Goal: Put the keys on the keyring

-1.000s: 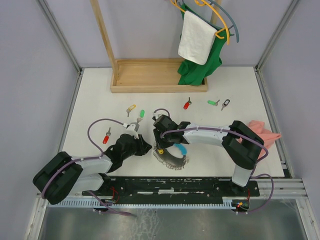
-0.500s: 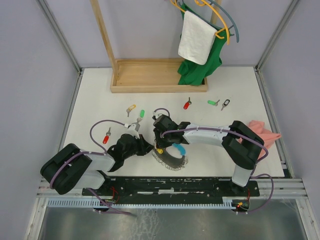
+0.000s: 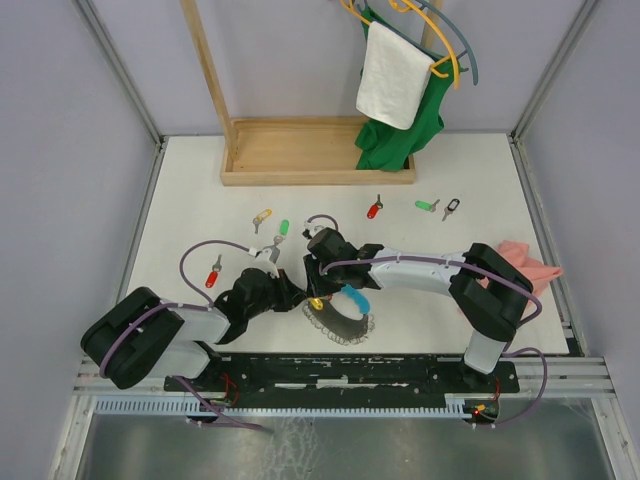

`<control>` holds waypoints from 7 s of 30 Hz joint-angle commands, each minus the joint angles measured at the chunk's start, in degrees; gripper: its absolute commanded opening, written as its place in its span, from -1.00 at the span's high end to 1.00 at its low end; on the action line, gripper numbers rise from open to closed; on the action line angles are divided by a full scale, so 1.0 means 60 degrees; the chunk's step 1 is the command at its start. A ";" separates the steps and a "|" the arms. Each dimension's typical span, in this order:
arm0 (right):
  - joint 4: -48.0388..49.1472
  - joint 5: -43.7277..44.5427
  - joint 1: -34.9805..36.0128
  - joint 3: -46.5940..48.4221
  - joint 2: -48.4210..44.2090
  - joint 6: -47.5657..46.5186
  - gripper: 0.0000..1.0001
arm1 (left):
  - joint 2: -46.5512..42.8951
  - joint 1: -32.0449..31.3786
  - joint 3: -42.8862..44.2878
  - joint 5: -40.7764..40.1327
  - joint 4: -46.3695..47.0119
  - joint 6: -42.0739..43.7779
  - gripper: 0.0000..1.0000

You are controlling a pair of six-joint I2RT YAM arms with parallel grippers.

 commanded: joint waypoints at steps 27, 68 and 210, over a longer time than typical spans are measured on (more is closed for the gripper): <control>-0.0298 0.0274 0.0429 0.0573 0.0654 -0.0337 0.25 | -0.0290 -0.0047 -0.0003 0.0157 0.0278 -0.0551 0.79; -0.2574 -0.1533 -0.1171 0.1201 -0.1999 -0.5806 0.99 | -0.1654 -0.0032 0.0648 0.1689 0.1055 0.3179 0.21; -0.4807 -0.4853 -0.1407 0.1509 -0.4589 -1.4554 0.99 | -0.1668 0.0040 0.2971 0.6603 0.0781 0.8701 0.23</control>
